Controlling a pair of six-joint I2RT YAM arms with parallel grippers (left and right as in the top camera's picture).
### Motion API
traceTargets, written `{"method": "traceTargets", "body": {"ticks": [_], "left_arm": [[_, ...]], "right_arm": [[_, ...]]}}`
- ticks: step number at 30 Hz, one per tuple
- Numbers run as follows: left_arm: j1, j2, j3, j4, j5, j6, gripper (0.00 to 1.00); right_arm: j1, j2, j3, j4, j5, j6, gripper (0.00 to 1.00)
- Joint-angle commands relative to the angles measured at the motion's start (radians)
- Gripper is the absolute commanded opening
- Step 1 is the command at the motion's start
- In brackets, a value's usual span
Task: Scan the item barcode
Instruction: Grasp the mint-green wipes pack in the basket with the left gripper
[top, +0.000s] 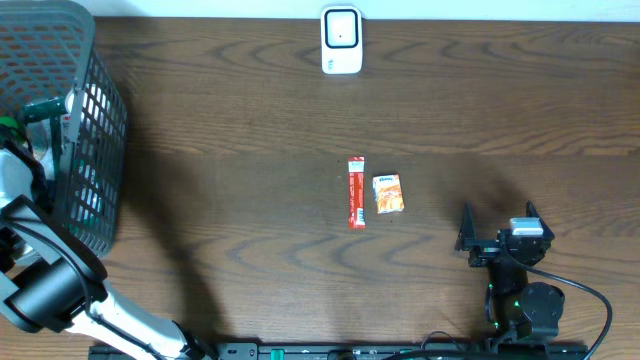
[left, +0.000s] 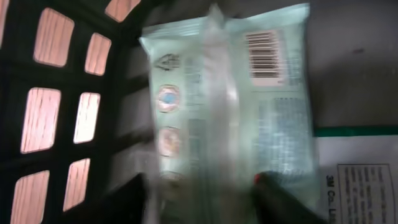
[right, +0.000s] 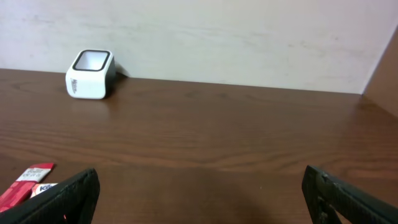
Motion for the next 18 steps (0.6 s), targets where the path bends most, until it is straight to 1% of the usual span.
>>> {"method": "traceTargets", "body": {"ticks": [1,5,8,9,10,11,13,15,18], "left_arm": [[0.009,0.042,-0.046,-0.026,0.018,0.008,0.42],[0.009,0.042,-0.046,-0.026,0.018,0.008,0.35],[0.009,0.042,-0.046,-0.026,0.018,0.008,0.32],[0.009,0.042,-0.046,-0.026,0.018,0.008,0.36],[0.009,0.042,-0.046,-0.026,0.019,0.008,0.49],[0.009,0.042,-0.046,-0.024,0.026,0.008,0.66],[0.009,0.042,-0.046,-0.016,0.045,0.009,0.73],[0.009,0.042,-0.046,-0.011,0.070,0.047,0.79],[0.009,0.042,-0.047,-0.006,0.101,0.117,0.81]], "right_arm": [[-0.009,-0.003,-0.001,-0.004,-0.004,-0.005,0.99],[-0.009,-0.003,-0.001,-0.004,-0.004,-0.005,0.99],[-0.009,-0.003,-0.001,-0.004,-0.004,-0.005,0.99],[-0.009,-0.003,-0.001,-0.004,-0.004,-0.005,0.99],[-0.009,-0.003,-0.001,-0.004,-0.004,-0.005,0.99],[-0.009,-0.003,-0.001,-0.004,-0.004,-0.005,0.99],[-0.009,-0.003,-0.001,-0.004,-0.004,-0.005,0.99],[-0.009,-0.003,-0.001,-0.004,-0.004,-0.005,0.99],[-0.009,-0.003,-0.001,-0.004,-0.004,-0.005,0.99]]}}
